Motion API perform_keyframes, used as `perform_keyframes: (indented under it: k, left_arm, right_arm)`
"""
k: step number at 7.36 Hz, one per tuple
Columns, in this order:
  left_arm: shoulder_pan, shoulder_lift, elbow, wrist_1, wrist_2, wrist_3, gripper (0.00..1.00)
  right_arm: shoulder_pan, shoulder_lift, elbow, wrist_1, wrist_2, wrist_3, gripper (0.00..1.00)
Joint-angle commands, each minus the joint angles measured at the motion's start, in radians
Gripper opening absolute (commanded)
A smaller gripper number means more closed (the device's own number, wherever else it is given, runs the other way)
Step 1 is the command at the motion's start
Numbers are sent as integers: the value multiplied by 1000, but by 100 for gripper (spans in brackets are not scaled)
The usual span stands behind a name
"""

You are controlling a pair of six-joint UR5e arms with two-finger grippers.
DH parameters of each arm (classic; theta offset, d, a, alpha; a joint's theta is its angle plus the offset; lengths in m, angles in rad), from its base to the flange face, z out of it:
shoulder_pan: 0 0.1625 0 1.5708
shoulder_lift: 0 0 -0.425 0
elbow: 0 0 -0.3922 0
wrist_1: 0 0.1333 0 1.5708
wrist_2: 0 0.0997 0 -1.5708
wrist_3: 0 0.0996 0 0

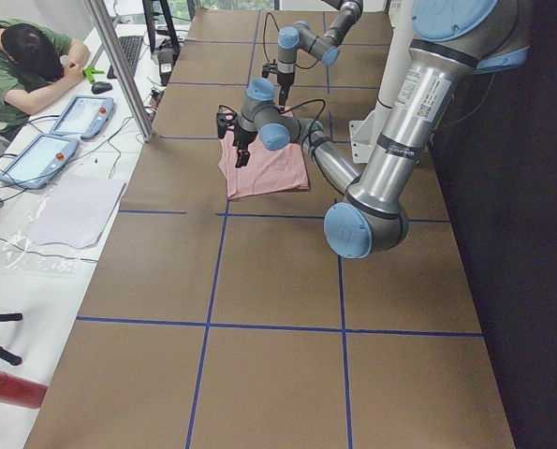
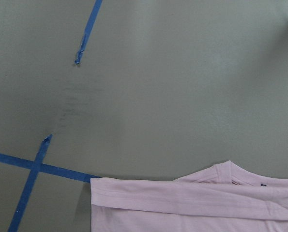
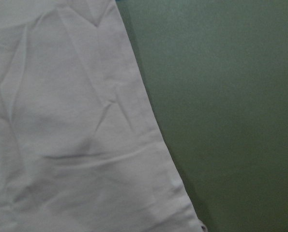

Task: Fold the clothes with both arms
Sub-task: 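Lower the right gripper and grasp the folded shirt's nearest corner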

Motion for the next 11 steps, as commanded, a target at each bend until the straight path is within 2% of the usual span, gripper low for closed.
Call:
perform_keyframes:
  k: [1,4,5,7,8,11]
  left_arm:
    - [1,-3,-11,0,0,-29,100]
    - [3,-1,-24,0,0,-42,100]
    - [3,0,-24,0,0,-42,100]
    - [1,0,-24,0,0,-42,100]
    - [3,0,-24,0,0,-42,100]
    - [3,0,-32,0,0,-43,100]
  right_arm:
    - [-13,-7,-4,-7,-9,-6,100]
    - [-13,-9,-32,-10,-10,-10,100]
    - [-13,-7,-32,-10,-10,-9,83]
    - [-13,-9,-27,-10,-2,-10,4]
    - [-13,-9,-24,-12,-5,-10,0]
    - [-9,-16,2,-13,-2,-9,0]
